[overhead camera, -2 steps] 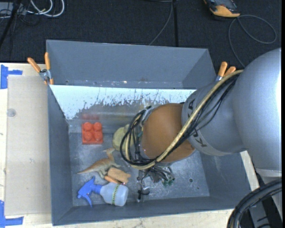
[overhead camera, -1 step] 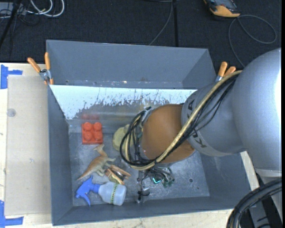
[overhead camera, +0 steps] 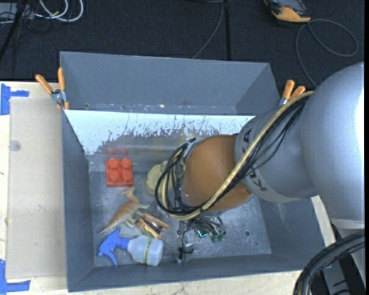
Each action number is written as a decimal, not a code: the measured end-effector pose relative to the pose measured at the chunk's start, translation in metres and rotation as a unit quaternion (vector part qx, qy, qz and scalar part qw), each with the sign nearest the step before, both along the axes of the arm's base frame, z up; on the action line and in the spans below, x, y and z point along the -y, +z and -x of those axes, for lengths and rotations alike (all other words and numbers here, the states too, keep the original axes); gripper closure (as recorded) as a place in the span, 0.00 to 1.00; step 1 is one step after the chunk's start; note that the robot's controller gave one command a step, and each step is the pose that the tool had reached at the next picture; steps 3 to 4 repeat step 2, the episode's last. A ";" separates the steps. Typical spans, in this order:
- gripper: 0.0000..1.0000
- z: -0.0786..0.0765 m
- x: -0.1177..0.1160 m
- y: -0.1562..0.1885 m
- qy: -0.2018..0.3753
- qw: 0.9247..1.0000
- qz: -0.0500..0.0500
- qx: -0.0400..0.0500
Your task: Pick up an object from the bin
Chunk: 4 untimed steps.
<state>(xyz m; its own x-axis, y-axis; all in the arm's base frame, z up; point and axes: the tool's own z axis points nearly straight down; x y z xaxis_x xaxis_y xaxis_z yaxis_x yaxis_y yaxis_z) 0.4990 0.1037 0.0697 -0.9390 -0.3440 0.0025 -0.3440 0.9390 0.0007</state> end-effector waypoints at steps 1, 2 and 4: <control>0.00 0.004 -0.016 0.000 0.038 0.999 0.002 0.002; 0.00 0.005 -0.048 0.001 0.070 0.998 -0.001 0.003; 0.00 0.005 -0.048 0.001 0.070 0.998 -0.001 0.003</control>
Offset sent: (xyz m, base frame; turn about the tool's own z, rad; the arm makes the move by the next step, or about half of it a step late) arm -0.0078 0.0754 0.0007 -0.0312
